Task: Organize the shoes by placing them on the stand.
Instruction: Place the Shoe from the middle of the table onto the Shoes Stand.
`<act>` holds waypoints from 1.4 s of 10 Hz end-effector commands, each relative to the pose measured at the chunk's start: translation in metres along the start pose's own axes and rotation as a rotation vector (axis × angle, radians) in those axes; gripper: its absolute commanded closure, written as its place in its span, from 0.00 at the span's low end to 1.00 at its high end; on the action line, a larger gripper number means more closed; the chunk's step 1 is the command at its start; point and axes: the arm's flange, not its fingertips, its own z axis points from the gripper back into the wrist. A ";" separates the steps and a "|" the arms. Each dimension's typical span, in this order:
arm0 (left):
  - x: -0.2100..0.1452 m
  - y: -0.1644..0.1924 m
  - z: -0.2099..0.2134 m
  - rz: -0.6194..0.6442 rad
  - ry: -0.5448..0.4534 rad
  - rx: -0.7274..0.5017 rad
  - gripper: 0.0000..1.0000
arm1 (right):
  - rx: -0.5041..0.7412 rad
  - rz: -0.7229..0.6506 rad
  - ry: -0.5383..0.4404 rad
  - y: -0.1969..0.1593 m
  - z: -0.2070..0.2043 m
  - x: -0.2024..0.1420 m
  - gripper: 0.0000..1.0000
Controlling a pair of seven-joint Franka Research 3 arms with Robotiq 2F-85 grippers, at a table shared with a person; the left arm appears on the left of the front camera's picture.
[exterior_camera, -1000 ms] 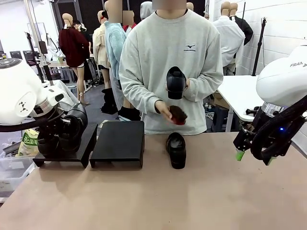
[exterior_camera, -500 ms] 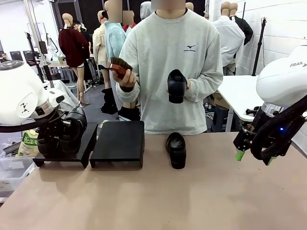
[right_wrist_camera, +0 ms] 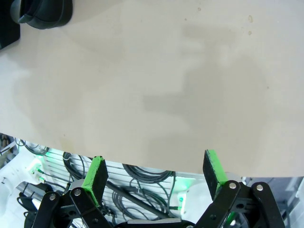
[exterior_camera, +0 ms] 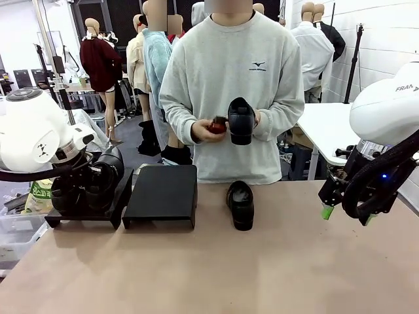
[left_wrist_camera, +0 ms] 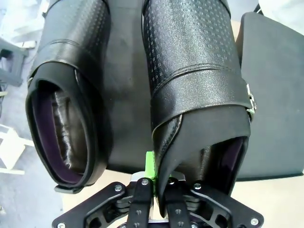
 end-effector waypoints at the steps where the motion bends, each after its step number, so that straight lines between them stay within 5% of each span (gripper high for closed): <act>1: 0.009 0.000 0.000 -0.011 -0.012 -0.024 1.00 | -0.001 0.005 0.002 0.000 -0.001 0.000 0.00; 5: 0.012 0.002 -0.003 -0.001 -0.007 -0.004 1.00 | -0.001 0.005 0.002 0.000 -0.001 0.000 0.00; 10: 0.019 -0.001 -0.019 -0.019 0.017 0.010 0.06 | -0.001 0.005 0.002 0.000 -0.001 0.000 0.00; 14: 0.027 -0.001 -0.012 -0.040 -0.042 0.089 0.00 | -0.001 0.005 0.002 0.000 -0.001 0.000 0.00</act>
